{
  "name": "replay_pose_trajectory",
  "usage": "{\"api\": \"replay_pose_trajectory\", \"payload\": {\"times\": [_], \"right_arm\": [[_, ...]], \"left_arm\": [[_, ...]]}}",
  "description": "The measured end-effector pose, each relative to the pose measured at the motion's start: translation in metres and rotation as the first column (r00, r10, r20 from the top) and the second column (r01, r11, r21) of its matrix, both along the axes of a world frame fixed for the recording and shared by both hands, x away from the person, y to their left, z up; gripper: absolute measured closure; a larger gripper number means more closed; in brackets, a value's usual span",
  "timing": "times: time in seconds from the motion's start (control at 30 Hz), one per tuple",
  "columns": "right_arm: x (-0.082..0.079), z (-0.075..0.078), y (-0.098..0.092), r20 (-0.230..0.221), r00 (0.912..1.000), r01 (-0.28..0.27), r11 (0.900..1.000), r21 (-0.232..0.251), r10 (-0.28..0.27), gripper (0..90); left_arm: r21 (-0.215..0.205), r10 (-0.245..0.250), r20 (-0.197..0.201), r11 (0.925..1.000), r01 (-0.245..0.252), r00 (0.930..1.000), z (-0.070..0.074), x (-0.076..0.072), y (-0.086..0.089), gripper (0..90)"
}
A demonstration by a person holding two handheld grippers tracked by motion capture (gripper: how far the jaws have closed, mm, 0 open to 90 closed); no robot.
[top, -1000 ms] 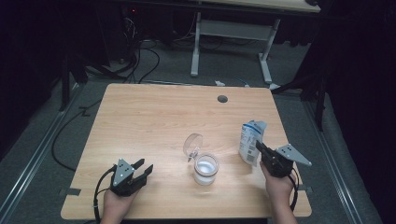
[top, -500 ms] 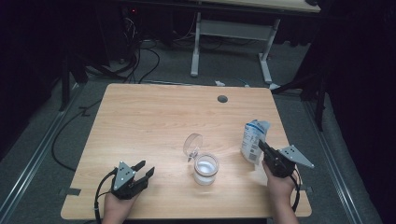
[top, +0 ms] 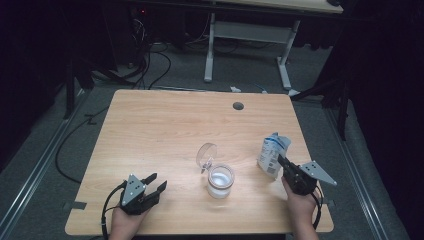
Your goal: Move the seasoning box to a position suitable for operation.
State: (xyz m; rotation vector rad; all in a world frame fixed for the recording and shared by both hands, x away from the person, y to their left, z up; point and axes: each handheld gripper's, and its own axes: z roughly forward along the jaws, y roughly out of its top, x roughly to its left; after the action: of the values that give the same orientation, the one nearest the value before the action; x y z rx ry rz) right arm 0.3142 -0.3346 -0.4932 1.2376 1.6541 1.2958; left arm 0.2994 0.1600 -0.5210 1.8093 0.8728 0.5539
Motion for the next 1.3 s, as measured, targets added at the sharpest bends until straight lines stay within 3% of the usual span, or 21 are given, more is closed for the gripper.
{"api": "replay_pose_trajectory", "payload": {"times": [0.57,1.3], "right_arm": [[0.002,0.0,0.005,-0.007,0.9999,-0.01,1.0,-0.005,0.01,83.6],[0.004,0.0,0.011,-0.025,0.9997,0.005,1.0,-0.02,-0.005,58.1]], "left_arm": [[-0.004,0.002,-0.002,1.0,-0.002,1.0,0.0,0.0,0.0,52.0],[0.004,-0.004,-0.006,1.0,0.004,1.0,-0.001,0.001,0.0,52.2]]}}
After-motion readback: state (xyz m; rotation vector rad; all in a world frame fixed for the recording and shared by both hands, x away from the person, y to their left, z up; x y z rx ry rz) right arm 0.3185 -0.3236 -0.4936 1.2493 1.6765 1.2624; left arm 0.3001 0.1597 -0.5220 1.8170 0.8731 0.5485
